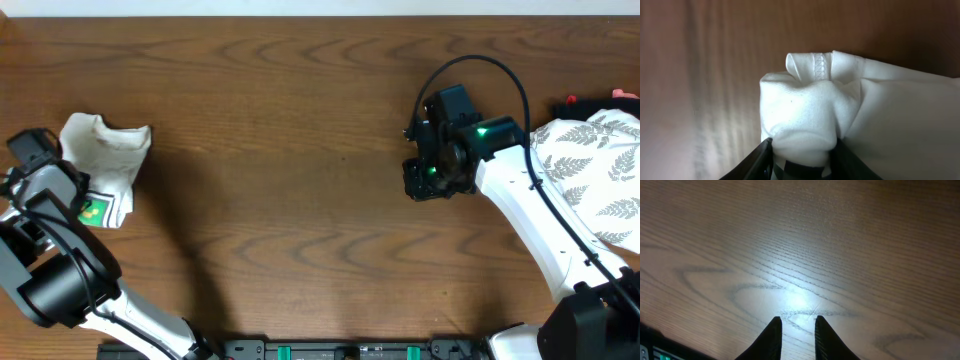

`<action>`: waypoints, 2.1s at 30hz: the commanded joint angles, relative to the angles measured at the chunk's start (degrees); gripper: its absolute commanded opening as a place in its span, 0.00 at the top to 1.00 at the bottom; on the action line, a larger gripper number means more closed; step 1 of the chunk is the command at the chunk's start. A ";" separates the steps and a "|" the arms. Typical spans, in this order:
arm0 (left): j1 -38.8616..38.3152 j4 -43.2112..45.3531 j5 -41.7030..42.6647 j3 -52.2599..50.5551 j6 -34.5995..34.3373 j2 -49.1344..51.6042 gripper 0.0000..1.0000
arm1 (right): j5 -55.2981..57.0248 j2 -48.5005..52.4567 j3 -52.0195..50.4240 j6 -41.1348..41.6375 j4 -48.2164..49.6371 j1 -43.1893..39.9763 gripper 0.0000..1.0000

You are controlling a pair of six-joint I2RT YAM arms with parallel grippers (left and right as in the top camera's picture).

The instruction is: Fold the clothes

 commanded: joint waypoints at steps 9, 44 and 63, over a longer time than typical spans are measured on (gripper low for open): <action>-3.34 -2.73 10.25 -3.89 -0.31 4.74 0.42 | 0.70 -0.96 -0.17 0.79 0.15 0.24 0.79; -30.40 -11.43 16.02 -0.26 24.00 -26.36 0.02 | 0.81 -0.96 -0.17 0.15 6.36 0.13 0.01; -38.97 -17.57 16.04 -0.37 27.02 -29.53 0.02 | 8.02 -5.62 -0.17 0.09 14.29 -12.55 0.01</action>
